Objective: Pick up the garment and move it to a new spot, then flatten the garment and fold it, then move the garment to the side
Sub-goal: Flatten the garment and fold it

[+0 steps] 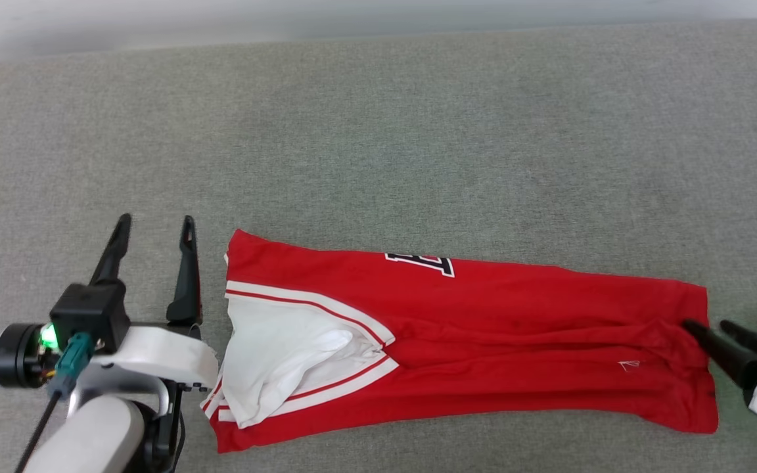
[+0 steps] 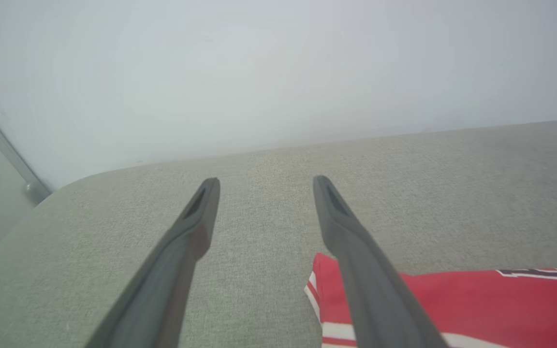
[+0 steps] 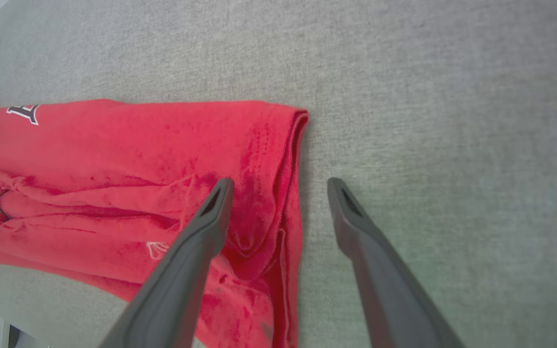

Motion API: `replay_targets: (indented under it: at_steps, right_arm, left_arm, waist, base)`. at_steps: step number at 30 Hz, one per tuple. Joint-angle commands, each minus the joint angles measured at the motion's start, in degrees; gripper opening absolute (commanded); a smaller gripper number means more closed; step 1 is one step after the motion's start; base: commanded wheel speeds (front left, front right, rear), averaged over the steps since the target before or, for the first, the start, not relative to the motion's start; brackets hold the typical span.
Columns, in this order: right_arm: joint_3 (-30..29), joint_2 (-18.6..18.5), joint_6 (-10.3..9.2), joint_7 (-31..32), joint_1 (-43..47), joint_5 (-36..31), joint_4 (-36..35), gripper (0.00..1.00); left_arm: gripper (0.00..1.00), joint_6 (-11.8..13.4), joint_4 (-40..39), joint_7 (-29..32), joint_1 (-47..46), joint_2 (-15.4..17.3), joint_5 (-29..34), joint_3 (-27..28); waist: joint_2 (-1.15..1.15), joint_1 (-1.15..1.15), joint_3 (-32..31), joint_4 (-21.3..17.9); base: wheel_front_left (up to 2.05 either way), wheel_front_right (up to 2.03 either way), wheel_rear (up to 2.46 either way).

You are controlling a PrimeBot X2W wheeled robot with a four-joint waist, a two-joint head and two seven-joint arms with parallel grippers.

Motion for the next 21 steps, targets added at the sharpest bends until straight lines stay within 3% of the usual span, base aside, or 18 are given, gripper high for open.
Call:
replay_targets:
  at_steps: [1,7,14,15,16,17,21]
  right_arm:
    - [0.21,0.70,-0.02,0.34,0.36,0.17,0.64,1.00]
    - [4.12,5.01,-0.01,3.38,0.86,2.90,2.99,1.00]
    - [9.61,6.50,-0.01,5.53,0.90,4.07,5.11,1.00]
    - [10.18,6.49,-0.01,5.78,0.75,4.36,5.41,0.53]
    - [10.60,6.41,-0.01,5.76,0.47,4.60,5.64,0.18]
    - [10.86,6.40,0.00,5.38,0.14,4.75,5.66,0.00]
    - [10.62,4.68,-0.02,3.62,-1.78,4.93,5.51,0.00]
  left_arm:
    - [1.00,-0.55,-0.14,-0.36,1.85,-1.56,1.94,2.07]
    - [1.00,-4.32,-0.97,-0.33,8.00,-10.41,12.24,13.47]
    - [1.00,-7.91,-2.63,-0.32,12.48,-17.68,23.64,21.69]
    - [1.00,-8.25,-2.88,-0.32,13.15,-18.92,24.61,22.59]
    - [1.00,-8.68,-3.29,-0.32,13.49,-19.76,25.71,23.41]
    - [1.00,-9.16,-3.43,-0.32,13.93,-20.30,26.83,24.07]
    - [1.00,-10.80,-3.70,-0.32,15.27,-23.12,29.42,26.38]
  waist:
    - [0.00,0.00,0.12,0.20]
    - [0.00,0.00,0.32,0.96]
    - [0.00,0.00,0.29,1.12]
    - [0.00,0.00,0.28,1.08]
    - [0.00,0.00,0.27,1.05]
    - [0.00,0.00,0.25,1.02]
    - [0.00,0.00,0.01,0.84]
  base:
    - [0.00,0.00,0.00]
    - [0.00,0.00,0.00]
    - [0.00,0.00,0.00]
    - [0.00,0.00,0.00]
    - [0.00,0.00,0.00]
    - [0.00,0.00,0.00]
    - [0.00,0.00,0.00]
